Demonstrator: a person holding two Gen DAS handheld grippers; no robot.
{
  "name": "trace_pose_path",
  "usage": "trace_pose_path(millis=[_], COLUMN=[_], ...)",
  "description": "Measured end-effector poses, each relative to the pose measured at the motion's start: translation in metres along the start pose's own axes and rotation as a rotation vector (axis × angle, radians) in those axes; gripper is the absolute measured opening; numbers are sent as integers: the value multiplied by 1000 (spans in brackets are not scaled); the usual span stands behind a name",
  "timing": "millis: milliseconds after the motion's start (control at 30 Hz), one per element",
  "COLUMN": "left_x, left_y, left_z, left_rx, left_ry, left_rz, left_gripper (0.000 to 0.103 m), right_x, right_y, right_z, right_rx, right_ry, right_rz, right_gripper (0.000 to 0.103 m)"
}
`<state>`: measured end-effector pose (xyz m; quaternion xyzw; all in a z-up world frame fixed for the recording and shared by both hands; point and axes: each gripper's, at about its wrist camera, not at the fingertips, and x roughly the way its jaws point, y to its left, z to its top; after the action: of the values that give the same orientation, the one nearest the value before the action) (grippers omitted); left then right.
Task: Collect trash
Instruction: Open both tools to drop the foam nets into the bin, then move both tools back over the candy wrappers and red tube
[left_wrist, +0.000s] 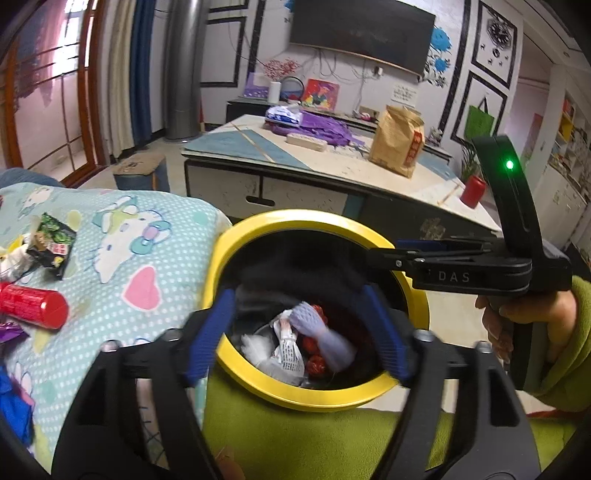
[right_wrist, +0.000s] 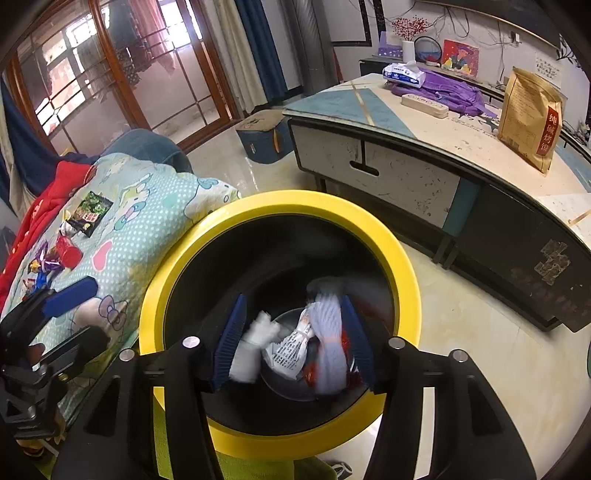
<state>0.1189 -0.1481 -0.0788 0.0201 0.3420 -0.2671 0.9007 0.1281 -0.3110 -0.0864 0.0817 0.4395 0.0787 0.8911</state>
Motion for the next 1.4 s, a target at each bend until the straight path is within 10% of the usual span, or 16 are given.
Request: trace_pose_path(millis=[167,1400], left_x=[-10,-98], left_y=[7,68], left_z=[2,4], left_rx=[-30,-168], left_ry=[-29,-200], left_rz=[22,244], left_gripper=[92,92], right_x=[-5,-58], right_y=[1,85], right_z=[2,9], right_rx=[1,-141], right_ry=[-22,-232], right_rz=[0,137], right_gripper=[61,66])
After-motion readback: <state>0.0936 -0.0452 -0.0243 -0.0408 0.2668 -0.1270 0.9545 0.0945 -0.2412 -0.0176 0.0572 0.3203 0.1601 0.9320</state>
